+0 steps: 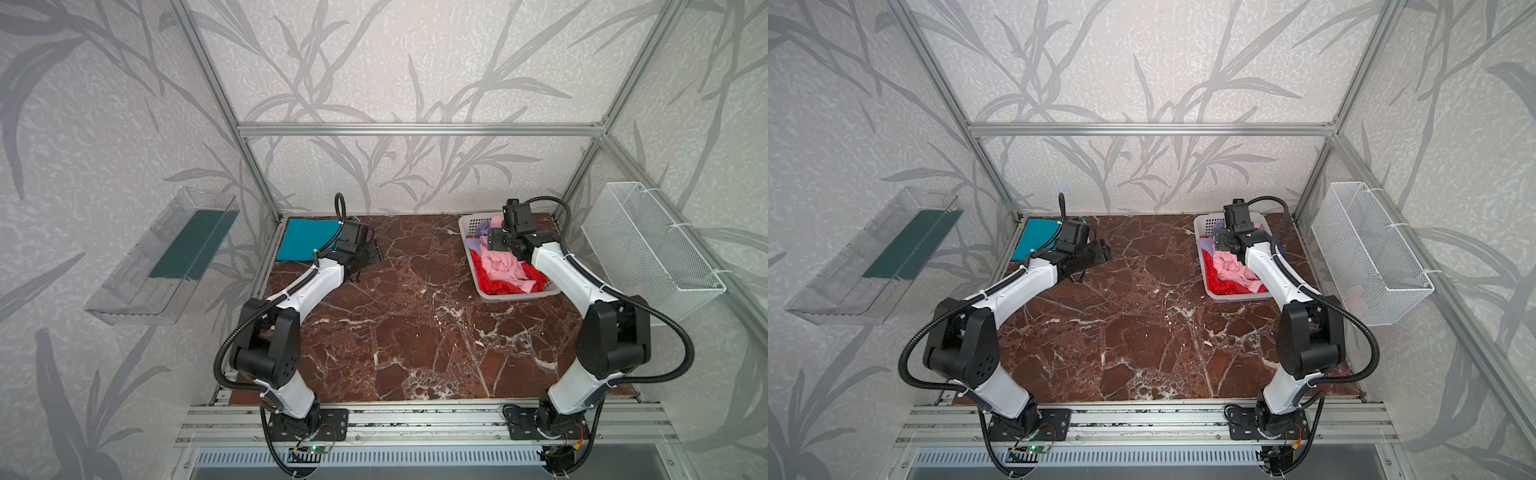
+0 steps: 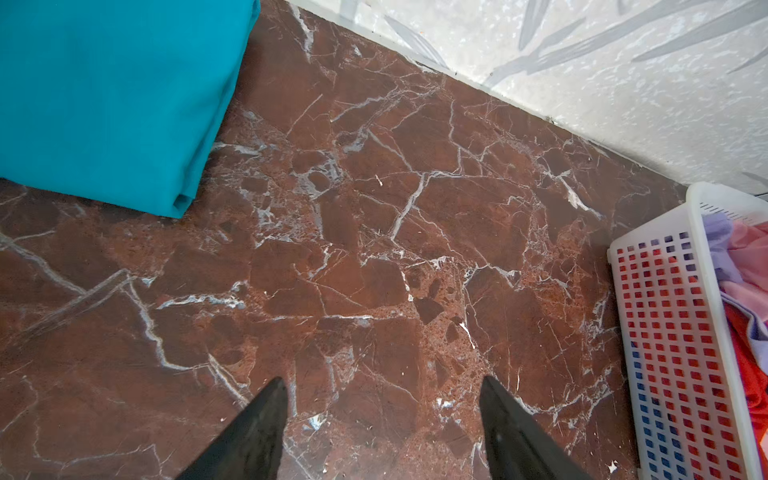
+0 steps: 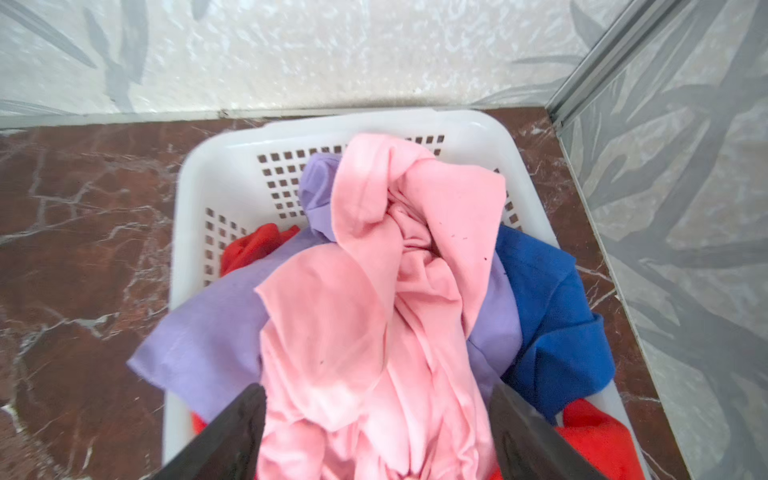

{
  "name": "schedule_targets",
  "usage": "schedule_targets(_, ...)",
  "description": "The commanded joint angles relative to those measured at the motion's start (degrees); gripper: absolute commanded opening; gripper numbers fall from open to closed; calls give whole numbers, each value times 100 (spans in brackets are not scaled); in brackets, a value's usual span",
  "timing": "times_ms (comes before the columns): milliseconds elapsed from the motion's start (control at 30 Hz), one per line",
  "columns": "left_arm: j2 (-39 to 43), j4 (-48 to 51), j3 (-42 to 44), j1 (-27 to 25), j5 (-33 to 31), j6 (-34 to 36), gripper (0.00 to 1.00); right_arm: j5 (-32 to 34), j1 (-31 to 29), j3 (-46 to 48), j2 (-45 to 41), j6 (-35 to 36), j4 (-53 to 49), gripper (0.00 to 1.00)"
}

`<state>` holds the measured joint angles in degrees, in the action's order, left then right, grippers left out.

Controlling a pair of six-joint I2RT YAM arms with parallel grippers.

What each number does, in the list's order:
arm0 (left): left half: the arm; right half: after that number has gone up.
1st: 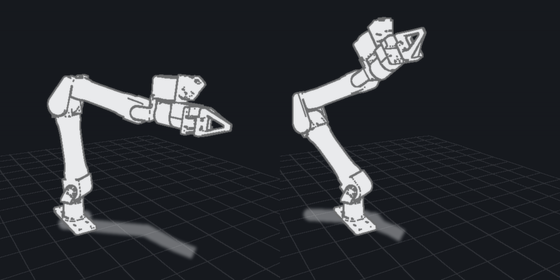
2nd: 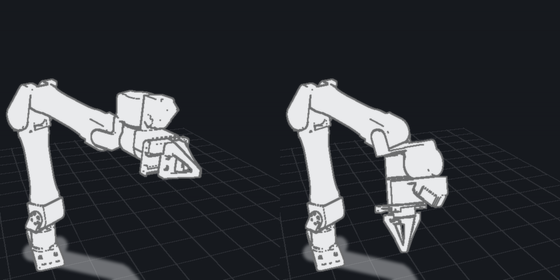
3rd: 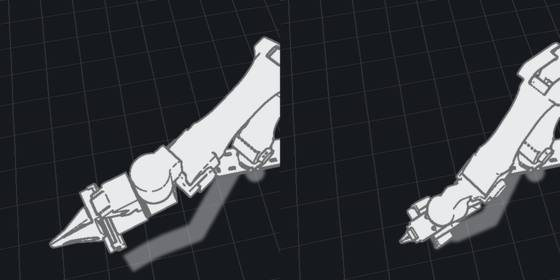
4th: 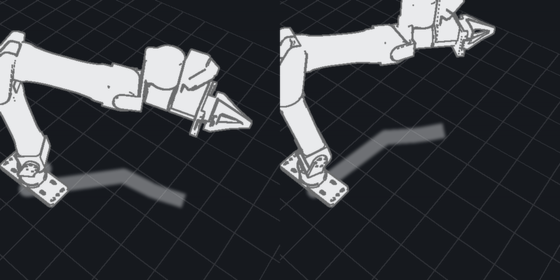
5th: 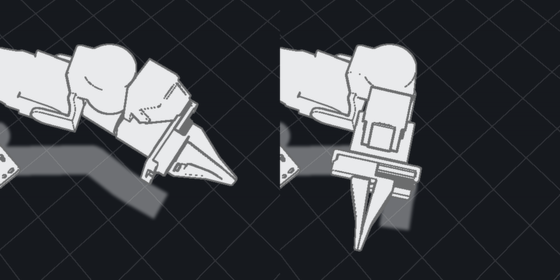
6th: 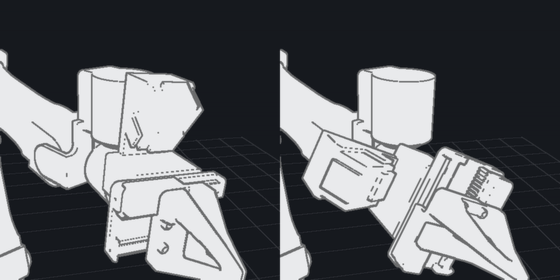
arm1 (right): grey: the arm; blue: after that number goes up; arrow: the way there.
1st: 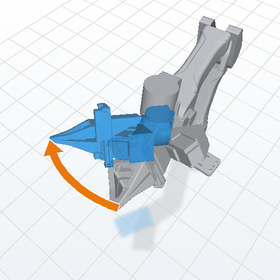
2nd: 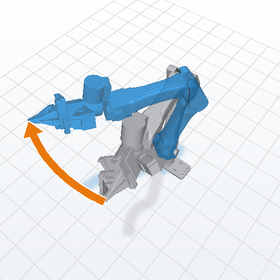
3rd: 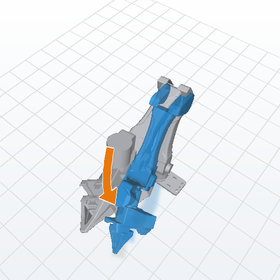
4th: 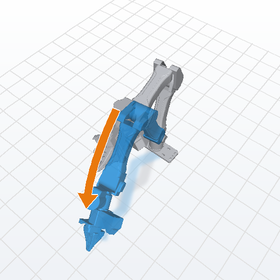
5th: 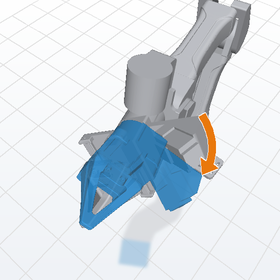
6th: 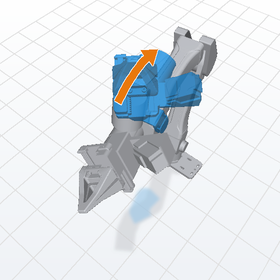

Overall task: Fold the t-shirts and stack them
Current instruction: 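Lower the right gripper into the basket and grasp the pink t-shirt, then lift the pink t-shirt out and drop it on the table center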

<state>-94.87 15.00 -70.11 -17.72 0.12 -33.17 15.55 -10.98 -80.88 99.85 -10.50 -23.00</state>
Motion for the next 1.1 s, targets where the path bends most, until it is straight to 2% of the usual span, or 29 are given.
schedule_targets(0, 170, 122, 30, 14, -47, 71, 74, -336, -35, -81, 549, -207, 164, 83)
schedule_targets(67, 188, 139, 41, 14, -80, 70, 74, -465, -35, -157, 739, -329, 201, 72)
schedule_targets(100, 188, 158, 39, 11, -82, 61, 74, -550, -35, -180, 801, -387, 200, 60)
schedule_targets(167, 195, 170, 40, 11, -69, 38, 74, -682, -43, -198, 757, -478, 130, 15)
schedule_targets(200, 205, 163, 49, 5, -65, 20, 74, -708, -59, -141, 662, -525, 155, 3)
schedule_targets(233, 214, 131, 64, 5, -45, 17, 74, -723, -95, -11, 492, -521, 286, 0)
schedule_targets(433, 243, 119, -59, -87, -34, -13, 74, 140, -844, 455, -930, 29, 795, 0)
schedule_targets(600, 293, 161, -208, -194, -111, -23, 74, 721, -1924, 189, -1880, 775, 1017, 0)
schedule_targets(833, 549, 352, -241, -211, -508, -15, 74, 436, -3172, -530, -2115, 1248, 1141, 0)
schedule_targets(1067, 798, 442, -93, -206, -752, 14, 74, -90, -3445, -471, -1871, 818, 1031, 0)
